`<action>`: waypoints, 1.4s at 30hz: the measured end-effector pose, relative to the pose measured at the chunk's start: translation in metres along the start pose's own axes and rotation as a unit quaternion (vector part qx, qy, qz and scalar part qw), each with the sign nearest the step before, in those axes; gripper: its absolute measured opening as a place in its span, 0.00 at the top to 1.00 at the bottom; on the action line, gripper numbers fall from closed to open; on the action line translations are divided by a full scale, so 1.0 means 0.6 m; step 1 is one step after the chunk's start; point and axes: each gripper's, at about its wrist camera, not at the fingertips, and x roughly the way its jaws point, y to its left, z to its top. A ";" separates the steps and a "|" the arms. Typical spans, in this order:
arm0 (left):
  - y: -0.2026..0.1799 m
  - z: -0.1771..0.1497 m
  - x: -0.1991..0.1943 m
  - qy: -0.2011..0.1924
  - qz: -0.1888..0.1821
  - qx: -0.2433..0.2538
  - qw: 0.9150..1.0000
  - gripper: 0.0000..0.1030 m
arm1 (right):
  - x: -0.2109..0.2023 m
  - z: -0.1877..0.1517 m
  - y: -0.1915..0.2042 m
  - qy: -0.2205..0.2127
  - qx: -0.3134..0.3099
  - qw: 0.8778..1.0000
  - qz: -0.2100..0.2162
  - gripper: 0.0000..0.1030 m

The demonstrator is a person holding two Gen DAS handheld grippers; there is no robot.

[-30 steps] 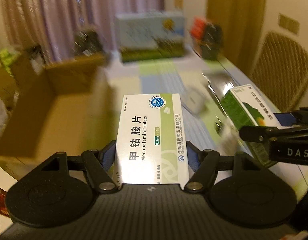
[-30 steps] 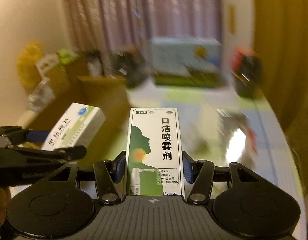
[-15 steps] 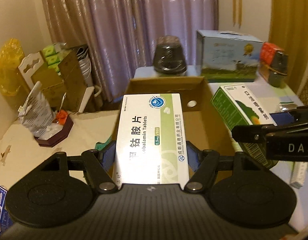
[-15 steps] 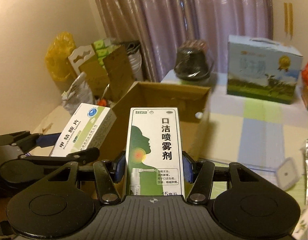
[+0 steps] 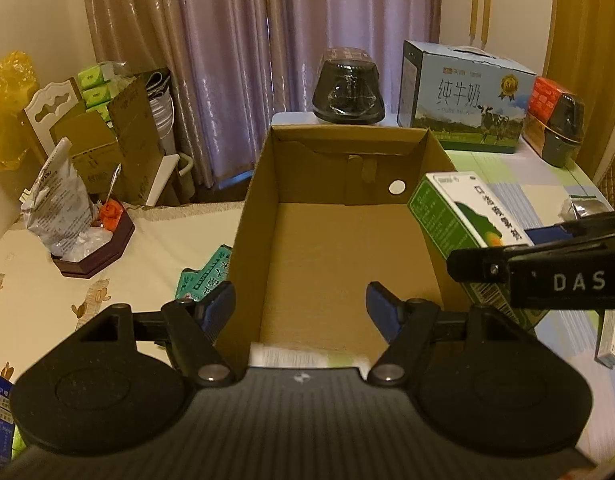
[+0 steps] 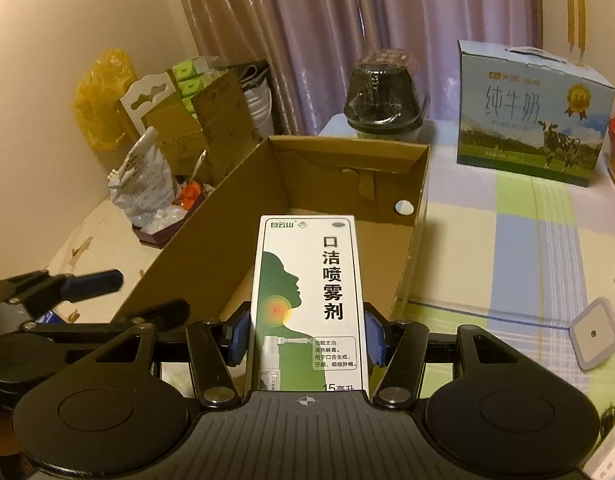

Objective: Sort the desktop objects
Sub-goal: 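Open both tools to drop the boxes into the cardboard box, then grasp the white vitamin A cream box with the left tool while the right tool approaches the floss case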

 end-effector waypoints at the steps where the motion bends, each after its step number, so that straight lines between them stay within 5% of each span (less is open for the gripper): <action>1: 0.002 0.000 -0.002 -0.002 0.002 0.000 1.000 0.34 | 0.002 -0.001 0.000 0.001 -0.001 1.000 0.001 0.49; 11: 0.016 -0.005 -0.035 -0.023 0.023 -0.015 0.999 0.31 | -0.012 0.002 -0.004 -0.013 0.010 1.000 0.016 0.42; 21: -0.017 -0.012 -0.095 -0.043 0.010 -0.024 0.999 0.27 | -0.138 -0.034 -0.066 -0.064 0.032 0.997 -0.004 0.25; 35: -0.205 -0.016 -0.187 -0.069 -0.080 0.035 0.994 0.23 | -0.319 -0.235 -0.261 -0.059 0.115 0.984 -0.124 0.18; 42: -0.305 -0.046 -0.189 -0.049 -0.133 0.061 0.988 0.18 | -0.387 -0.301 -0.332 -0.064 0.143 0.972 -0.178 0.14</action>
